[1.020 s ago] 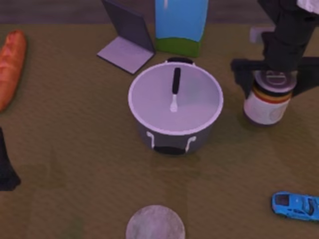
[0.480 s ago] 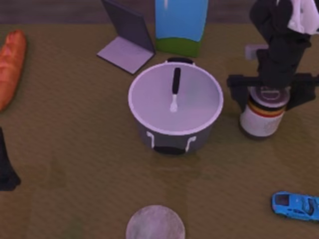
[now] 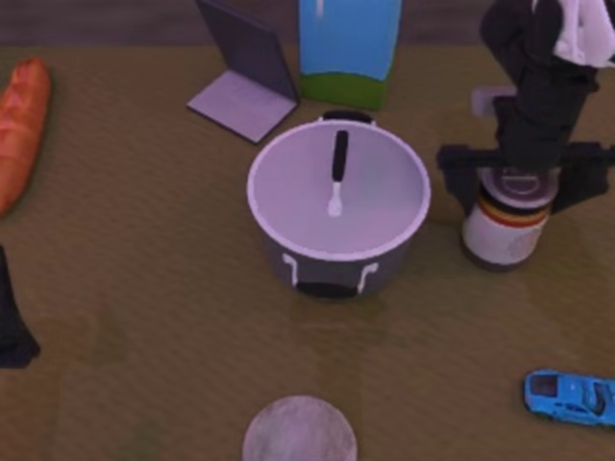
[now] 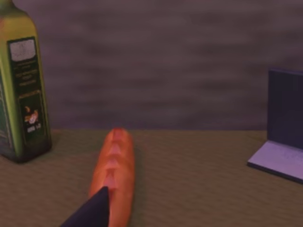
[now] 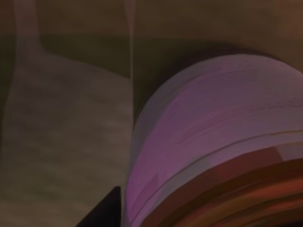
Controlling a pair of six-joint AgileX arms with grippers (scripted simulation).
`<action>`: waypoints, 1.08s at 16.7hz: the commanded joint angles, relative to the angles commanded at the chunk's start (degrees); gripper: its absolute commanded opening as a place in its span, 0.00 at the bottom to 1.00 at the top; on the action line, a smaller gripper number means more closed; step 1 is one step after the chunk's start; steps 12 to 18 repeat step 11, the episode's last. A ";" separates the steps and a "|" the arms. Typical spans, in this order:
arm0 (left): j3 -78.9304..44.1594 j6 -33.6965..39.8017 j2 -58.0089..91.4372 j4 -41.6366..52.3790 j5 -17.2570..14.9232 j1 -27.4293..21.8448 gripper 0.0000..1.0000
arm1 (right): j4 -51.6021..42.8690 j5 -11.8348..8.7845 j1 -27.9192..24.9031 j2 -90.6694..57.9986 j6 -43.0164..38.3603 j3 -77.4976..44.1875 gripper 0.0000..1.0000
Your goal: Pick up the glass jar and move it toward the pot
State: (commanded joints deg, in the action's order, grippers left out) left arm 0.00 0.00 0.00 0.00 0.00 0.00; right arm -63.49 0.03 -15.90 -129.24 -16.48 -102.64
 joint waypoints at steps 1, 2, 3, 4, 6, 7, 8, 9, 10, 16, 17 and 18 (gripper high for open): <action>0.00 0.00 0.00 0.00 0.00 0.00 1.00 | 0.00 0.00 0.00 0.00 0.00 0.00 0.68; 0.00 0.00 0.00 0.00 0.00 0.00 1.00 | 0.00 0.00 0.00 0.00 0.00 0.00 0.75; 0.00 0.00 0.00 0.00 0.00 0.00 1.00 | 0.00 0.00 0.00 0.00 0.00 0.00 0.83; 0.00 0.00 0.00 0.00 0.00 0.00 1.00 | 0.00 0.00 0.00 0.00 0.00 0.00 0.90; 0.00 0.00 0.00 0.00 0.00 0.00 1.00 | 0.00 0.00 0.00 0.00 0.00 0.00 1.00; 0.00 0.00 0.00 0.00 0.00 0.00 1.00 | 0.00 0.00 0.00 0.00 0.00 0.00 1.00; 0.00 0.00 0.00 0.00 0.00 0.00 1.00 | 0.00 0.00 0.00 0.00 0.00 0.00 1.00; 0.00 0.00 0.00 0.00 0.00 0.00 1.00 | 0.00 0.00 0.00 0.00 0.00 0.00 1.00; 0.00 0.00 0.00 0.00 0.00 0.00 1.00 | 0.00 0.00 0.00 0.00 0.00 0.00 1.00; 0.00 0.00 0.00 0.00 0.00 0.00 1.00 | 0.00 0.00 0.00 0.00 0.00 0.00 1.00; 0.00 0.00 0.00 0.00 0.00 0.00 1.00 | 0.00 0.00 0.00 0.00 0.00 0.00 1.00; 0.00 0.00 0.00 0.00 0.00 0.00 1.00 | 0.00 0.00 0.00 0.00 0.00 0.00 1.00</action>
